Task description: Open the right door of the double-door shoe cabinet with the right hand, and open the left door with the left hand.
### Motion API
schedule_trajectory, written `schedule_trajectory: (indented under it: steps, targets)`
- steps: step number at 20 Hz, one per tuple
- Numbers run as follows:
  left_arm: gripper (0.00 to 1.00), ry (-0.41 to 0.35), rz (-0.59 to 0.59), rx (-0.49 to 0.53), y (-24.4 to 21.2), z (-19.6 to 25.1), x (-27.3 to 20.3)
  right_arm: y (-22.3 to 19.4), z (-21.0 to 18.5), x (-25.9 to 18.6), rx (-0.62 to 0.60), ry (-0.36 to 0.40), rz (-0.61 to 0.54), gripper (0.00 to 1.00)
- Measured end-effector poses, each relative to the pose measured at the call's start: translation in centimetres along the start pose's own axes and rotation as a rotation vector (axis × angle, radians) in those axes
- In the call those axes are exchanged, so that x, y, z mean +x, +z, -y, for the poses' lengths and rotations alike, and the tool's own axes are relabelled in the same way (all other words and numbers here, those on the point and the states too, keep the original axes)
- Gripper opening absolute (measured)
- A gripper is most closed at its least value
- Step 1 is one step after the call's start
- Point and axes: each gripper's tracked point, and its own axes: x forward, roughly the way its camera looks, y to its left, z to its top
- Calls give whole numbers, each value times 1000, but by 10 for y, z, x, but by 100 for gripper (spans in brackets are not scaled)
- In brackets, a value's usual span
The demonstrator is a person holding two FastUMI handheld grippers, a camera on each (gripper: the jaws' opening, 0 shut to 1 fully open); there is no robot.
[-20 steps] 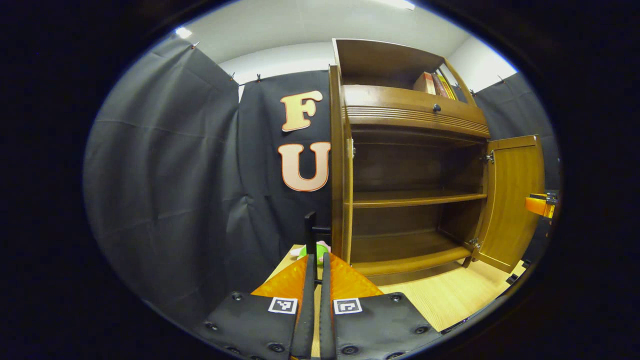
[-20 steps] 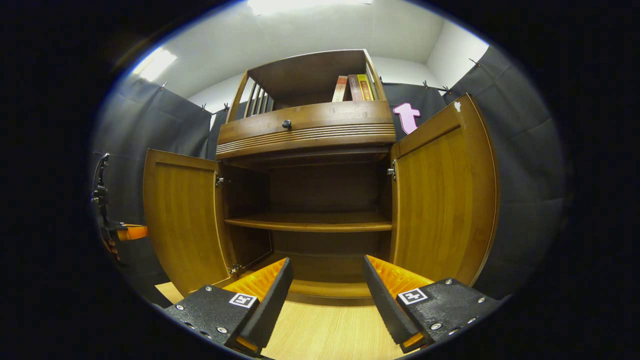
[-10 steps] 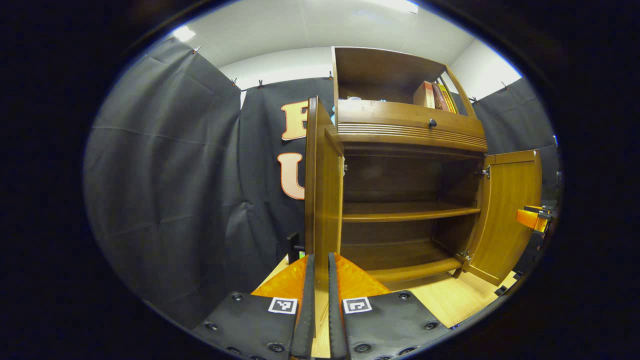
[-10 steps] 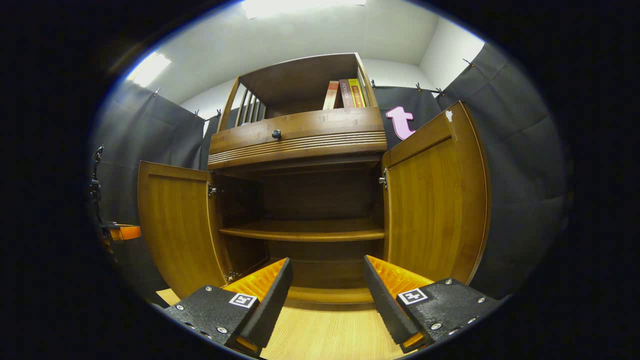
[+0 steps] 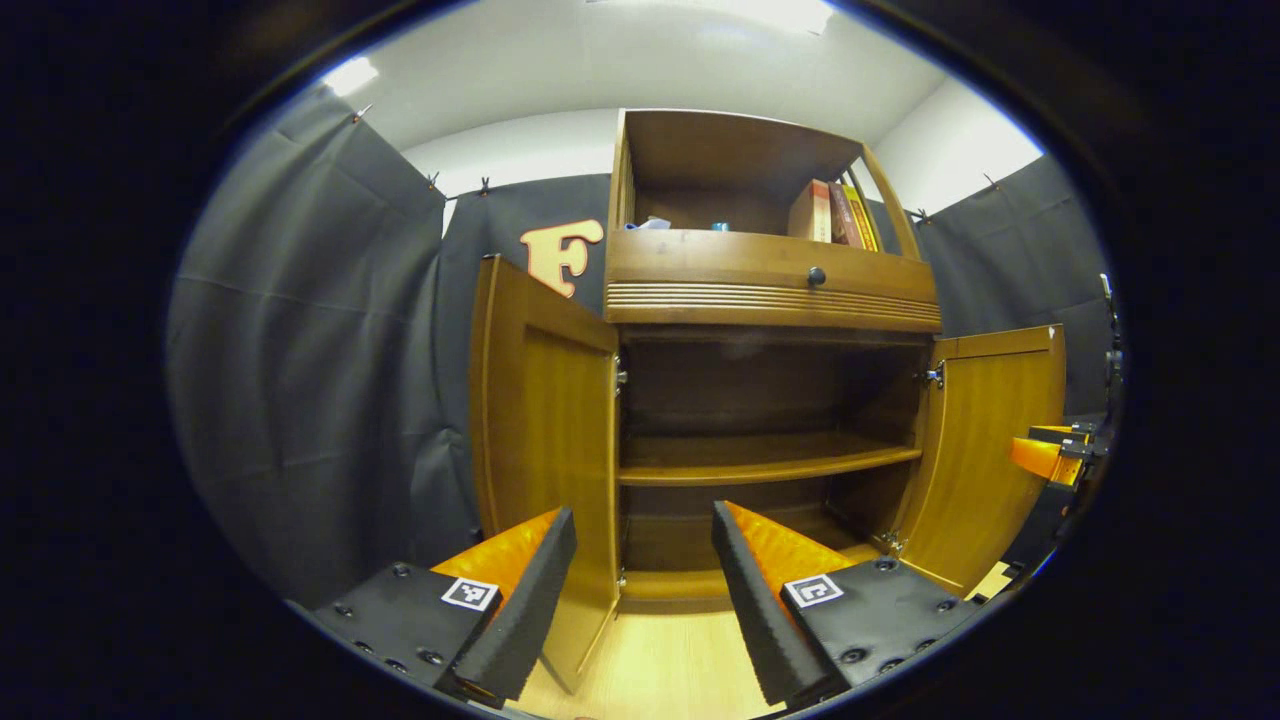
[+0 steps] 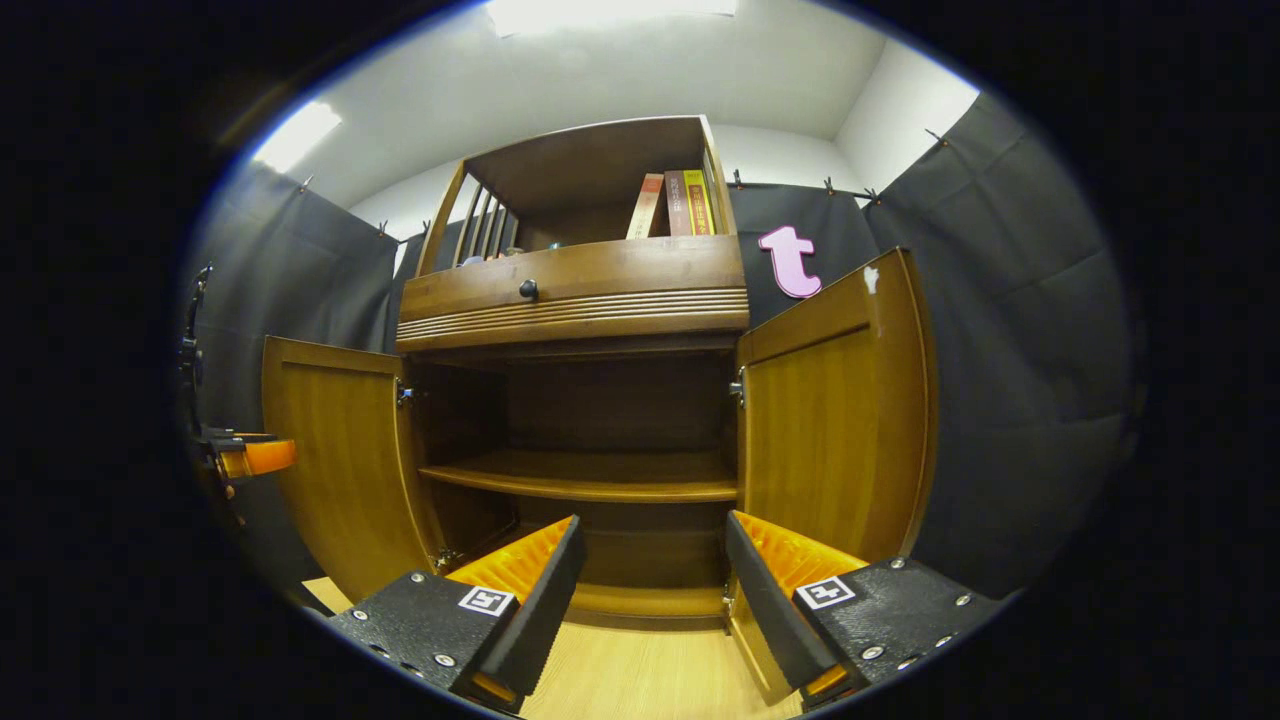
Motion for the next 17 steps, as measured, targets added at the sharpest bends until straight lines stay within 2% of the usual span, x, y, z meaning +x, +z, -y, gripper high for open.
schedule_trajectory:
  steps: [1,2,4,11,17]
  targets:
    - [89,-7,5,-7,2,5,3,2,3,-1,1,-5,6,98]
    - [94,-10,7,-9,4,9,6,6,6,-2,3,-11,13,87]
    - [100,-9,2,-6,5,15,12,11,11,-1,4,-21,21,87]
    - [97,-23,-5,-3,6,29,23,10,17,7,9,-28,22,87]
    - [97,8,5,6,8,20,26,5,9,16,-4,-16,10,87]
